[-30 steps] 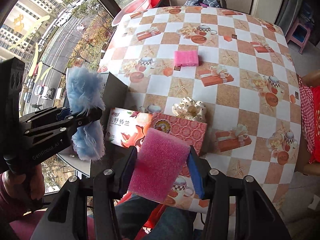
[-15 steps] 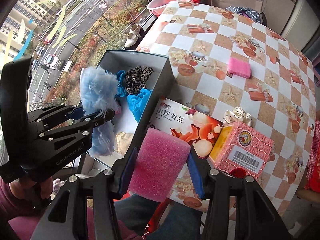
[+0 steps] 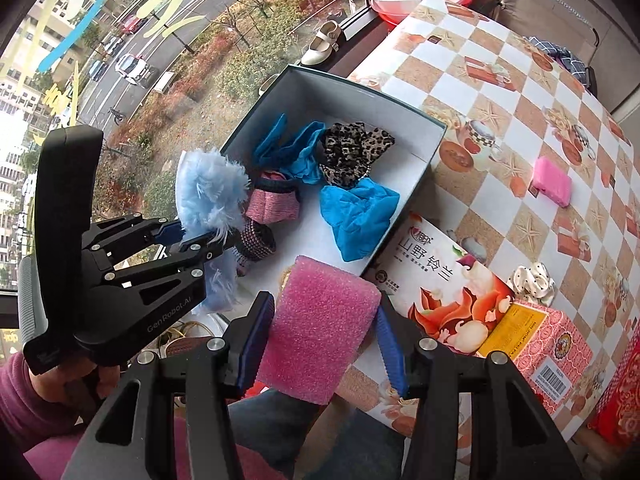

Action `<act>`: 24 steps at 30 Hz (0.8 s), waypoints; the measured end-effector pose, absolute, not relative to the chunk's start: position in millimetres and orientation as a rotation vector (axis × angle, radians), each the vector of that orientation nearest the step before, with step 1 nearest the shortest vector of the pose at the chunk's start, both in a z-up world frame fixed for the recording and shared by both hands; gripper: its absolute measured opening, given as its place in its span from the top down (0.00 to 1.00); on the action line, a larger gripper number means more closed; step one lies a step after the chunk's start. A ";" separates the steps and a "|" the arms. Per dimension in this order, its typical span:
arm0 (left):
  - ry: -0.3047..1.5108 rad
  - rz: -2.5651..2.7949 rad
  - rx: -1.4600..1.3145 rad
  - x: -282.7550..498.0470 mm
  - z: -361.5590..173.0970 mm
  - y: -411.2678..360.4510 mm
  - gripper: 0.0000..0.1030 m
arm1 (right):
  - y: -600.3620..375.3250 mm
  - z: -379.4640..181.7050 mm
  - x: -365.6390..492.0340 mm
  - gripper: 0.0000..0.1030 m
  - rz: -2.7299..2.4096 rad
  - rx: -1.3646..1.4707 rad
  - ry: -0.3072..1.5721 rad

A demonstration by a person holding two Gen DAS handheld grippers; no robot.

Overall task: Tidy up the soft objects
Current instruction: 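Carry the fluffy item and pink sponge with both tools over the white box, then open both tools to drop the fluffy item and pink sponge into the box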

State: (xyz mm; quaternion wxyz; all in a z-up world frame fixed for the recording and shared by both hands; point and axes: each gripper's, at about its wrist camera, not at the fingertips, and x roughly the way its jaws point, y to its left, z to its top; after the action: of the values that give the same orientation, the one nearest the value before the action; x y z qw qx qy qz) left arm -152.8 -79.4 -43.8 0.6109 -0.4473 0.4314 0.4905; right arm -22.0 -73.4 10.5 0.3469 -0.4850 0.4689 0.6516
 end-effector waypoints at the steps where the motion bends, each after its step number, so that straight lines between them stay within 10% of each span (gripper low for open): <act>1: 0.996 1.136 -1.038 -155.0 -45.4 -80.0 0.73 | -72.0 10.0 -25.2 0.50 1.694 -1.266 1.212; 24: 1.021 1.136 -1.087 -160.7 -62.7 -80.4 0.73 | -42.8 1.6 -57.8 0.50 1.738 -1.318 1.167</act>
State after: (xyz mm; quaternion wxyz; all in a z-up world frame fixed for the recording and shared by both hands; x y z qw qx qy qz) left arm -160.7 -80.4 -62.7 0.5920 -0.4674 0.4389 0.4883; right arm -57.8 -42.8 1.6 0.3277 -0.5032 0.4459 0.6638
